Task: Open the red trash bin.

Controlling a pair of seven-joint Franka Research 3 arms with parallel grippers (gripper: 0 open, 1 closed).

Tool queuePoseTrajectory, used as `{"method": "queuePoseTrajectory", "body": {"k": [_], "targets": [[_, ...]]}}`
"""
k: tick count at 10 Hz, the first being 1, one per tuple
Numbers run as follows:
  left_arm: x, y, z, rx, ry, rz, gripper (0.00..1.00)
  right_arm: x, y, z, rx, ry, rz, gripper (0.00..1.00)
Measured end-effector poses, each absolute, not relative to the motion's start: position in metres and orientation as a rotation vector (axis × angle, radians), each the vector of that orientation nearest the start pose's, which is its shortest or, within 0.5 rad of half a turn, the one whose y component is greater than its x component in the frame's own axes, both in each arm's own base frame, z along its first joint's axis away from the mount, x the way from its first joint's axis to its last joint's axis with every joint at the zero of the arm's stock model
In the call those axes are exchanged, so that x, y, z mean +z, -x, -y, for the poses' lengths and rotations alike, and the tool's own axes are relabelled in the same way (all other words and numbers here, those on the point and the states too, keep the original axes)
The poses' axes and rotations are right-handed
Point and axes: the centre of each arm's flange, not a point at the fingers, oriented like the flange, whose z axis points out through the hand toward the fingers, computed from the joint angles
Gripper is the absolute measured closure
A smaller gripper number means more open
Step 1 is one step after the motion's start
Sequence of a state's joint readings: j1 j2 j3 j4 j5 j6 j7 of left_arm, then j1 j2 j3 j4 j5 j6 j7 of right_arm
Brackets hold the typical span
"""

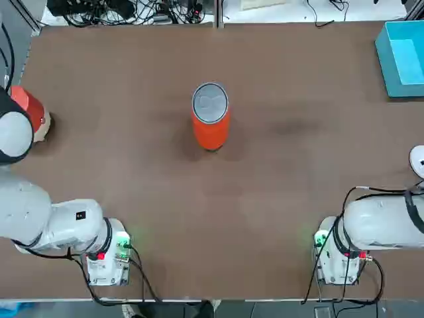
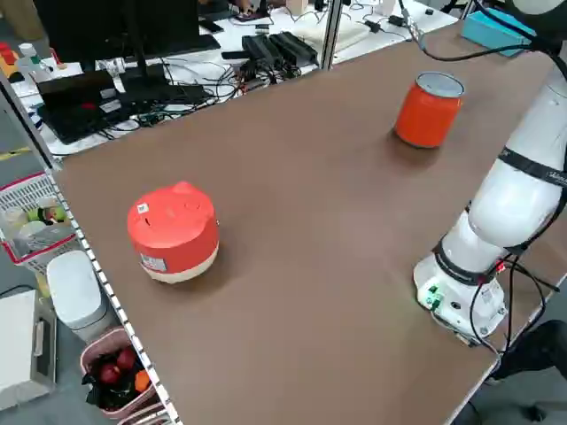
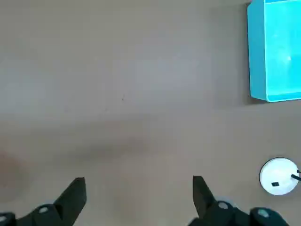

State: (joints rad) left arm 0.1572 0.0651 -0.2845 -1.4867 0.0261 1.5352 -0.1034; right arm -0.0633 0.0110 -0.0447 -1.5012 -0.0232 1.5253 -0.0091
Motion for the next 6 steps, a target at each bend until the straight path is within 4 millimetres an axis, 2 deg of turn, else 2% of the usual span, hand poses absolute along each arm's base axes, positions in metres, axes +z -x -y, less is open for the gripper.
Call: {"method": "queuePoseTrajectory", "body": {"k": [3,4,5,6], "targets": [[0.625,-0.566,0.072,0.022,3.132,-0.054,0.00,0.647,-0.550,0.062,-0.018,3.162,-0.159,0.05],[0.624,-0.564,0.082,0.032,3.132,-0.058,0.00,0.647,-0.551,0.061,-0.019,3.153,-0.159,0.19],[0.620,-0.561,0.095,0.055,3.131,-0.017,0.00,0.646,-0.551,0.058,-0.018,3.128,-0.180,0.38],[0.614,-0.558,0.110,0.081,3.126,0.069,0.00,0.646,-0.552,0.049,-0.016,3.101,-0.216,0.53]]}}
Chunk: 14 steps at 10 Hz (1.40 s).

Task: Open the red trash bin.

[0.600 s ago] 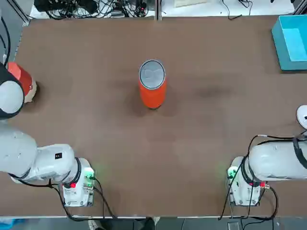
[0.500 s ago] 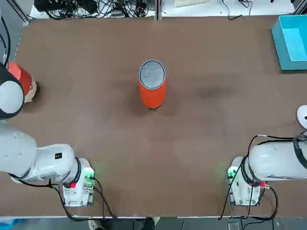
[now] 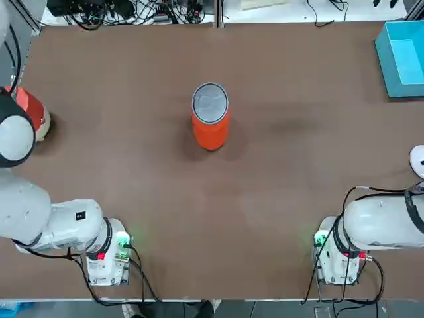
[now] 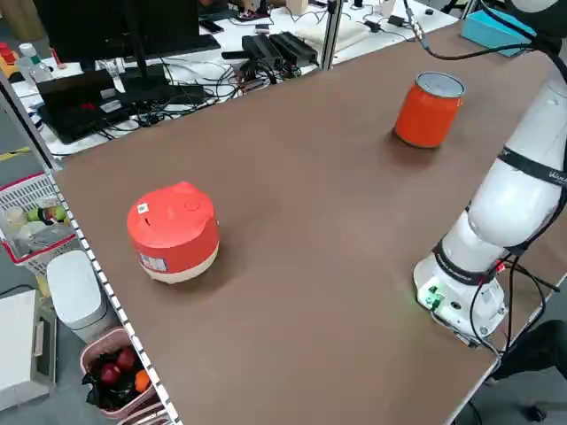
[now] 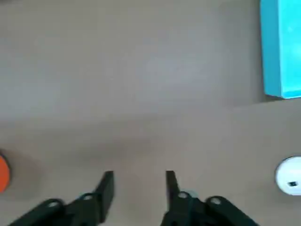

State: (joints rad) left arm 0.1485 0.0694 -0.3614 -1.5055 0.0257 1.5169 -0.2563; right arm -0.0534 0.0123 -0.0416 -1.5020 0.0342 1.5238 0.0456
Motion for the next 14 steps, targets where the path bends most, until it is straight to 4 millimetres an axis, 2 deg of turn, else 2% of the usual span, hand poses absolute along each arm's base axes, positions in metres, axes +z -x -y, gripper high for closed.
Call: {"method": "queuePoseTrajectory", "body": {"k": [1,3,5,7,9,10,11,12,14], "targets": [[0.609,-0.555,0.123,0.108,3.133,0.175,0.00,0.645,-0.554,0.027,-0.011,3.089,-0.259,0.69],[0.596,-0.551,0.144,0.175,3.120,0.477,0.00,0.641,-0.553,-0.047,0.016,3.077,-0.352,0.99],[0.590,-0.537,0.192,0.199,3.045,0.767,0.00,0.630,-0.543,-0.131,0.074,3.043,-0.413,0.99],[0.584,-0.513,0.263,0.186,2.933,1.117,0.00,0.613,-0.529,-0.209,0.079,2.990,-0.477,0.99],[0.558,-0.495,0.322,0.184,2.821,1.382,0.04,0.583,-0.516,-0.287,0.048,2.949,-0.553,0.99],[0.540,-0.489,0.342,0.167,2.768,1.498,0.06,0.563,-0.507,-0.327,0.033,2.927,-0.596,0.99],[0.523,-0.483,0.355,0.166,2.731,1.566,0.13,0.543,-0.496,-0.360,0.037,2.917,-0.629,0.99],[0.507,-0.479,0.362,0.169,2.713,1.602,0.28,0.526,-0.484,-0.388,0.051,2.921,-0.639,0.99],[0.477,-0.471,0.371,0.168,2.637,1.745,0.59,0.495,-0.465,-0.429,0.069,2.927,-0.656,0.99]]}}
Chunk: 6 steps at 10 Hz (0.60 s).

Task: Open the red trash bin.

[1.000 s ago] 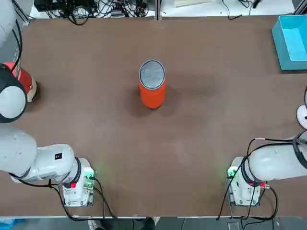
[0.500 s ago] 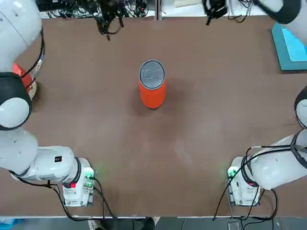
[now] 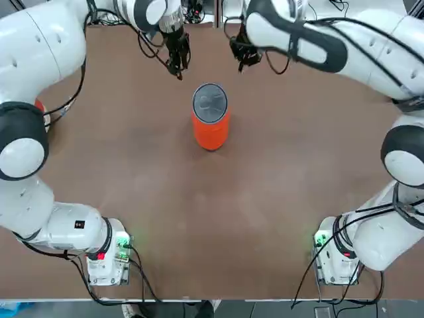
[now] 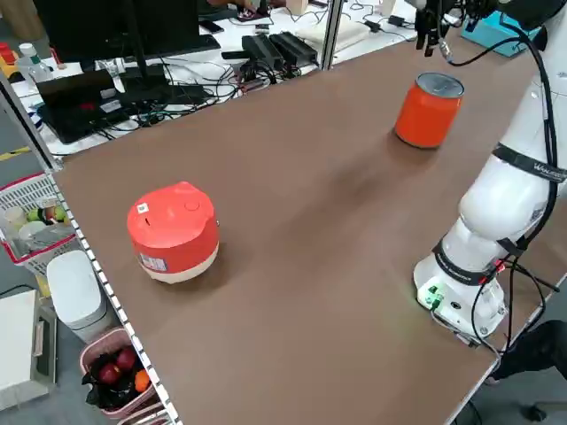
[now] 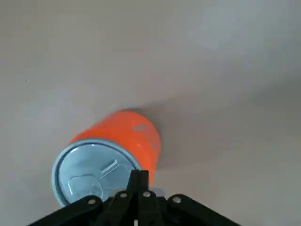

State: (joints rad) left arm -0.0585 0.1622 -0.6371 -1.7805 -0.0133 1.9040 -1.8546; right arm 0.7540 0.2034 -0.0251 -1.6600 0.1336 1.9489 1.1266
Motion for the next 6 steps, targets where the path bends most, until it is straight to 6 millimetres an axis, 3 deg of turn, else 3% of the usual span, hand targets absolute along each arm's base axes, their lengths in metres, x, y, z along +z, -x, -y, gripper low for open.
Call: {"method": "queuePoseTrajectory", "body": {"k": [2,3,6], "targets": [[0.451,-0.464,0.376,0.189,2.601,1.830,0.89,0.463,-0.452,-0.461,0.080,2.943,-0.641,0.99],[0.440,-0.463,0.378,0.209,2.597,1.851,0.99,0.451,-0.450,-0.470,0.081,2.944,-0.644,0.99],[0.411,-0.466,0.382,0.255,2.575,1.901,0.99,0.427,-0.451,-0.480,0.084,2.952,-0.645,0.99]]}}
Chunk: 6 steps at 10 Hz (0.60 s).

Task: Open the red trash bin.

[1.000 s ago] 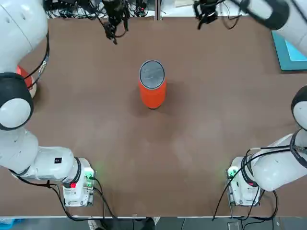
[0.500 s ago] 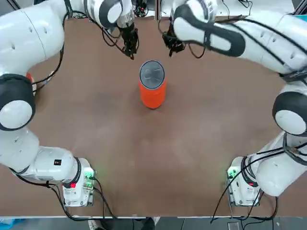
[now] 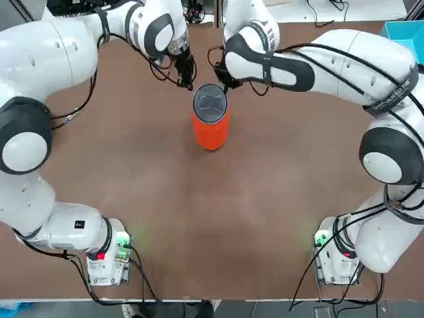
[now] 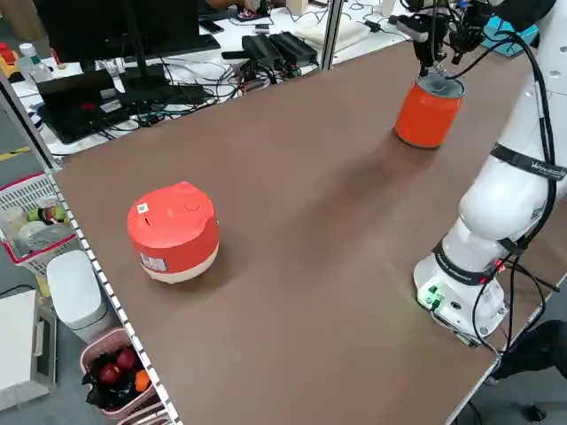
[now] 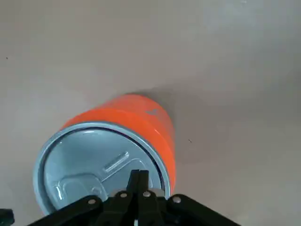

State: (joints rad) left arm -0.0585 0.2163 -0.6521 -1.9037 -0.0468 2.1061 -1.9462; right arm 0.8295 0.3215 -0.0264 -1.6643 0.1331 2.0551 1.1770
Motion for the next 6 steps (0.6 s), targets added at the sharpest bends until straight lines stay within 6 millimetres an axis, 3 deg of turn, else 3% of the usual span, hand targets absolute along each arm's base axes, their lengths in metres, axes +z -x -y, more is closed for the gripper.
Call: {"method": "queuePoseTrajectory", "body": {"k": [3,6], "targets": [[0.384,-0.466,0.380,0.270,2.581,1.925,0.99,0.422,-0.448,-0.484,0.086,2.956,-0.638,0.99],[0.383,-0.466,0.380,0.271,2.581,1.928,0.99,0.422,-0.447,-0.485,0.085,2.955,-0.637,0.99]]}}
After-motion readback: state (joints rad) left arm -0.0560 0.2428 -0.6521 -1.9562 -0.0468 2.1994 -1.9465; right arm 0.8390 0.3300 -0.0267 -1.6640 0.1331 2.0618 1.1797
